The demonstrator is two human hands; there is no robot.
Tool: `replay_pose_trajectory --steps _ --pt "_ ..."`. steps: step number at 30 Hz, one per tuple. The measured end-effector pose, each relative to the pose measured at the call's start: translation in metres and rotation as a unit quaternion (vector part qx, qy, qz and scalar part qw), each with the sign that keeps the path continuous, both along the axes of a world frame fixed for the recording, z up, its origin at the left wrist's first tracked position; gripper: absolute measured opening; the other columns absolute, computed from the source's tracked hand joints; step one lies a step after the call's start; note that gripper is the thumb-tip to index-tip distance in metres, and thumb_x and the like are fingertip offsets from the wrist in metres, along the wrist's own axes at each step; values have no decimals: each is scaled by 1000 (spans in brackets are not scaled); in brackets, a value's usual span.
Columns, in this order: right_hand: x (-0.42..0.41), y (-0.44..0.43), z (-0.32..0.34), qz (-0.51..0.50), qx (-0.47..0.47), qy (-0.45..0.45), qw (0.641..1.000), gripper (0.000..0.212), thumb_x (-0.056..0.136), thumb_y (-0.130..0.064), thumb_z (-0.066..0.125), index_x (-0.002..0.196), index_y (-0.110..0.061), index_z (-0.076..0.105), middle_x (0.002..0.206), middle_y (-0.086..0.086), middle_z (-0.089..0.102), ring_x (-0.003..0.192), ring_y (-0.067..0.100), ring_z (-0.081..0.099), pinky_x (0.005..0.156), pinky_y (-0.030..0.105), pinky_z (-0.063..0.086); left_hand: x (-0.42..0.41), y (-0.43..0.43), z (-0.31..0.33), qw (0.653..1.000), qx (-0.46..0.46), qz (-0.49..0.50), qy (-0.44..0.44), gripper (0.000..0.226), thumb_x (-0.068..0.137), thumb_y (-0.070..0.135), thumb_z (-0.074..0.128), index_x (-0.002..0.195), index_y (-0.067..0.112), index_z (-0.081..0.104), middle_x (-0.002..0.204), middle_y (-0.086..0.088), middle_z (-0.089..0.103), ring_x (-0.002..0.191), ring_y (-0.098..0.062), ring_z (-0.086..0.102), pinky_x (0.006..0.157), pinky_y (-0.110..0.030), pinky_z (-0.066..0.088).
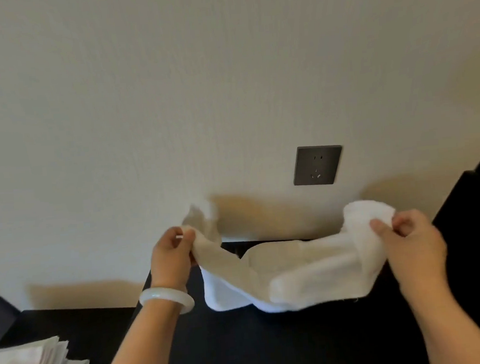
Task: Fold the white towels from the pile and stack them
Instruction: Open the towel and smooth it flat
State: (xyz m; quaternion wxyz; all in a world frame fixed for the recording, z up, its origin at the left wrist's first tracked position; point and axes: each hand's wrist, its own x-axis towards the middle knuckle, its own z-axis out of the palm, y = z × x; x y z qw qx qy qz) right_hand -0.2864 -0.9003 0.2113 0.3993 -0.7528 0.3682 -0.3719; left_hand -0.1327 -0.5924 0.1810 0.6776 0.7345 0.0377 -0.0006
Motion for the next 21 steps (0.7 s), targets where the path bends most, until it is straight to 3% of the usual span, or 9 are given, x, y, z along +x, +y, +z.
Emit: replay_pose_trajectory --steps 3,6,10,14,16,18,21 --pt "-7 0 23 20 -43 21 999 25 88 -24 71 75 -21 50 75 -7 56 66 12 52 57 29 36 -6 4 28 997 -57 -42 -8 13 99 19 55 99 15 68 84 -17 66 75 -28 64 76 -44 57" --pt "-12 10 39 13 -95 3 995 21 88 -23 71 77 -20 53 80 -3 55 66 18 52 61 31 37 -16 4 45 995 -80 -48 -28 15 99 22 56 99 17 71 85 -17 62 75 -27 59 75 -43 53" --pt "-10 15 63 20 -68 -86 994 20 87 -26 71 79 -22 53 76 -13 60 66 4 54 60 28 40 -18 4 69 993 -76 -51 -74 14 97 23 58 95 22 72 83 -14 62 71 -25 57 64 -38 51" --pt "11 44 45 168 50 -48 983 24 89 -6 69 75 -22 58 77 -2 63 66 9 55 59 16 44 -35 -16 61 989 -41 -133 -46 19 96 17 60 82 20 73 73 -10 59 68 -21 54 67 -38 44" --pt "19 72 10 236 104 17 966 15 89 -3 68 78 -12 64 75 5 65 70 18 56 65 28 45 -58 -33 36 984 -3 -178 -6 16 96 19 60 87 12 71 71 -10 60 67 -18 53 66 -37 44" --pt "17 99 -26 258 161 51 951 7 91 -3 66 83 -3 66 77 12 67 72 20 59 65 30 45 -87 -45 7 975 26 -214 43 13 97 21 59 97 16 71 78 -10 69 70 -14 60 67 -31 50" --pt "8 124 -59 231 236 94 939 16 95 -17 63 85 -5 67 77 15 68 73 26 66 70 37 57 -118 -49 -23 961 19 -262 90 13 97 17 59 92 17 72 72 -1 69 66 -10 62 63 -24 50"
